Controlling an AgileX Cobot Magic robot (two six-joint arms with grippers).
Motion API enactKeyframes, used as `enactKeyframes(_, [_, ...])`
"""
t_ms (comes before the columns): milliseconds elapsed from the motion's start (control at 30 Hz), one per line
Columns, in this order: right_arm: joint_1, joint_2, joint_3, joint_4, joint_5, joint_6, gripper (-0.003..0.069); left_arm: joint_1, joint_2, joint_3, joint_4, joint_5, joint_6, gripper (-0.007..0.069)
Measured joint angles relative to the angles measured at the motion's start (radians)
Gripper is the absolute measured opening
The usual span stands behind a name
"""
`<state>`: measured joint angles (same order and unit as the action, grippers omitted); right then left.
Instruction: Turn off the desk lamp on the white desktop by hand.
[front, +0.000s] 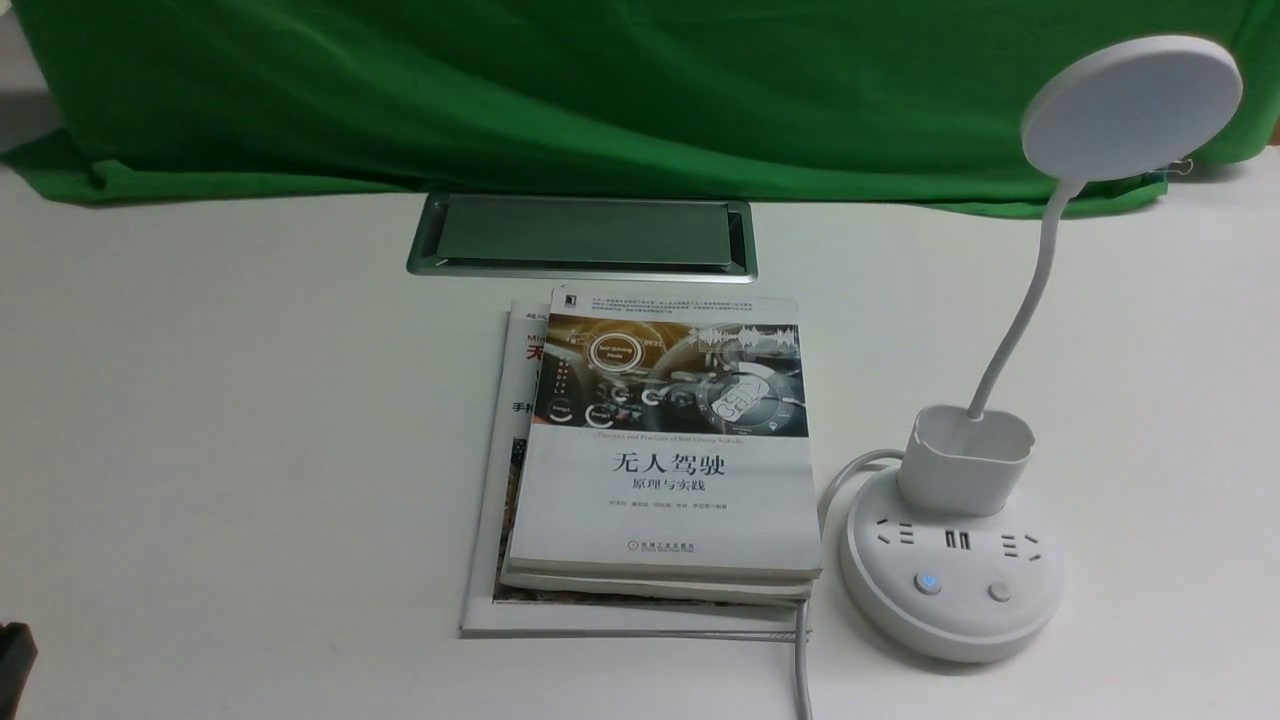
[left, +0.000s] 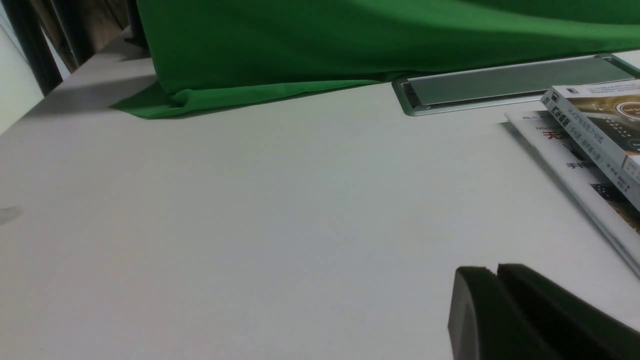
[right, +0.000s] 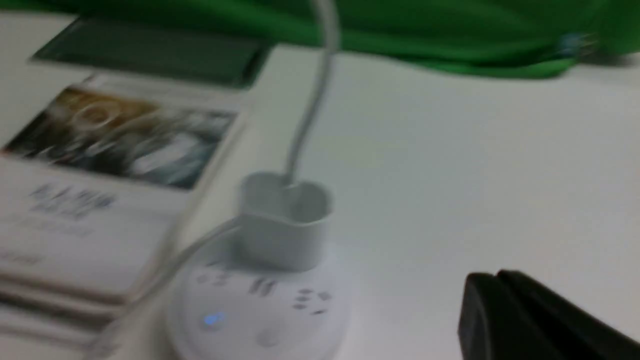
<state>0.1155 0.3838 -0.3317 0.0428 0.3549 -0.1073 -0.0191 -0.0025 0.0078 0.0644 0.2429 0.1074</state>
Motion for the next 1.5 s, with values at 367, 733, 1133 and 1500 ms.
enactKeyframes(367, [-0.059,-0.35,0.338,-0.004,-0.109,-0.013,0.0035,0.0,0.0,0.0,0.0,0.0,0.0,0.002])
enactKeyframes(733, [-0.059,-0.383,0.339,-0.004,-0.116,-0.014,0.0035,0.0,0.0,0.0,0.0,-0.001,0.0,0.002])
enactKeyframes(1133, [-0.059,-0.383,0.339,-0.004,-0.117,-0.015,0.0036,0.0,0.0,0.0,0.0,-0.001,0.0,0.002])
enactKeyframes(1500, [-0.059,-0.383,0.339,-0.005,-0.117,-0.014,0.0039,0.0,0.0,0.0,0.0,0.0,0.0,0.002])
